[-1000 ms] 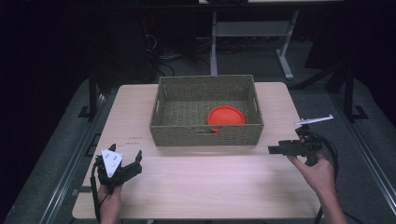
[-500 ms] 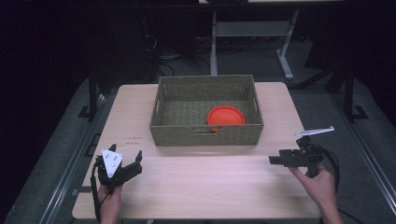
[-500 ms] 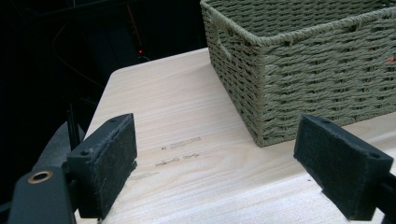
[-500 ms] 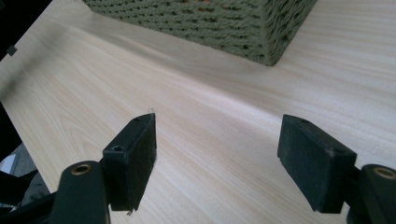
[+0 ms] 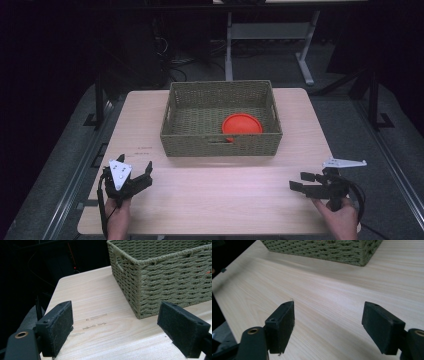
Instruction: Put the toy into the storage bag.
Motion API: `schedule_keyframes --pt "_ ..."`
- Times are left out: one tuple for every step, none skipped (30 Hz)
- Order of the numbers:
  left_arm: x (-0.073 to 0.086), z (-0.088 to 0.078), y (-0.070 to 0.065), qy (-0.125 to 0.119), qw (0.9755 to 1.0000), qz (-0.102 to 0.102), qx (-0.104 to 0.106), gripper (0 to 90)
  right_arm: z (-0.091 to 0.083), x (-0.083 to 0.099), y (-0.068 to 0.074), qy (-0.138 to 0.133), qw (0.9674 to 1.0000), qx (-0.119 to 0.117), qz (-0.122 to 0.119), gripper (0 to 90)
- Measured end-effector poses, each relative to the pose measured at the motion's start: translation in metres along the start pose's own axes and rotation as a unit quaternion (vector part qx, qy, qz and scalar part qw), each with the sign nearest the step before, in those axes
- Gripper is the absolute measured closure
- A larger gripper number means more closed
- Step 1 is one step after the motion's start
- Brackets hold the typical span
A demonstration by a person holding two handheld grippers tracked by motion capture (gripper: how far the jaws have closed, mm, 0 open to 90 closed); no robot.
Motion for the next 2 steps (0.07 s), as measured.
schedule_keyframes --pt "0.0 0.0002 -0.0002 0.0 1.0 0.001 0.002 12.7 -0.001 0.0036 0.0003 -0.005 1.0 0.002 -0.002 24.7" --pt "0.0 0.0001 -0.0002 0.004 1.0 0.003 0.004 12.8 -0.0019 0.0057 0.001 -0.01 0.9999 0.001 0.0 24.5"
Point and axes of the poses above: each handheld gripper's, and its own axes: z roughly forward along the jaws, x roughly out of its underside, y roughly to its left, the point moved 3 cm from there along z, roughly forward along the jaws, and after that the axes turned 15 degrees about -y, right-handed, at the moved point
